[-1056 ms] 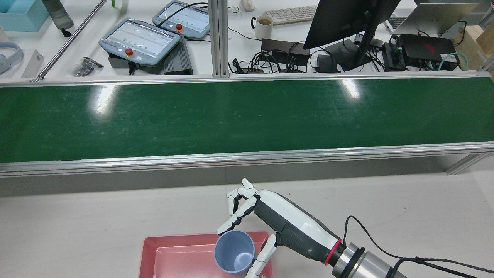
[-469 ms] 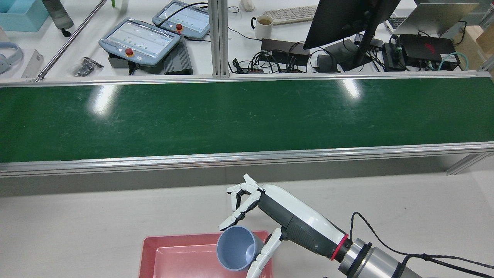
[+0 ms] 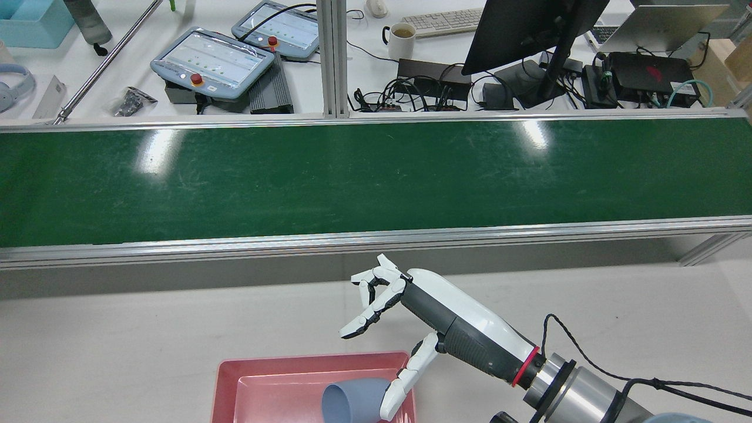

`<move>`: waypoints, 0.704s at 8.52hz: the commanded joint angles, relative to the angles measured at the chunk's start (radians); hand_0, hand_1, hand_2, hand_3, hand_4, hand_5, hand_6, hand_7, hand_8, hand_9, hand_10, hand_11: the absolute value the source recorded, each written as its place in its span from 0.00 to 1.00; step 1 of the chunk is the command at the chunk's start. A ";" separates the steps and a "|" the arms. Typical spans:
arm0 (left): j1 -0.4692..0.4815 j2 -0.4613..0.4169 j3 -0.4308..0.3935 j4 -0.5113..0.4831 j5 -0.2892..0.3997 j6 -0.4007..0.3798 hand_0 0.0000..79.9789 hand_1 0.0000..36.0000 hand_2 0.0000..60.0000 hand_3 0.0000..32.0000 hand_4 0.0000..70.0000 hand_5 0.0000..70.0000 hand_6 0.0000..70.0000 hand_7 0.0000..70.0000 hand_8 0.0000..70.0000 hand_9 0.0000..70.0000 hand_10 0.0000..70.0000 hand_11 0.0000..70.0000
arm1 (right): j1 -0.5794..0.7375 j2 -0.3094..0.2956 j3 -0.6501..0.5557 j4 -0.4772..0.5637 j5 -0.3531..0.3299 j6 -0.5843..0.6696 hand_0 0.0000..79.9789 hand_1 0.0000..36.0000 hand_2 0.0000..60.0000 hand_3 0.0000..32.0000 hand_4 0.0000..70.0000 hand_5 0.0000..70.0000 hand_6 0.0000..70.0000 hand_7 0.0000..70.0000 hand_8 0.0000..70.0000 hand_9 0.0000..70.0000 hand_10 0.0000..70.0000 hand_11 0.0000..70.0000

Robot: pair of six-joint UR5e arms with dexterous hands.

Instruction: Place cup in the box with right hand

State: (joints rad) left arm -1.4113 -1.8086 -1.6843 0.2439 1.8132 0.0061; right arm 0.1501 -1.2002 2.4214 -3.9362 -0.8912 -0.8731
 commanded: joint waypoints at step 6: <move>0.000 0.000 0.000 0.000 0.000 0.000 0.00 0.00 0.00 0.00 0.00 0.00 0.00 0.00 0.00 0.00 0.00 0.00 | 0.438 -0.260 0.183 -0.002 -0.005 0.354 0.70 0.19 0.00 0.00 0.75 0.05 0.17 0.77 0.12 0.30 0.02 0.04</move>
State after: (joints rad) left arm -1.4112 -1.8077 -1.6843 0.2443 1.8132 0.0061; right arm 0.3857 -1.3571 2.5826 -3.9377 -0.8915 -0.6881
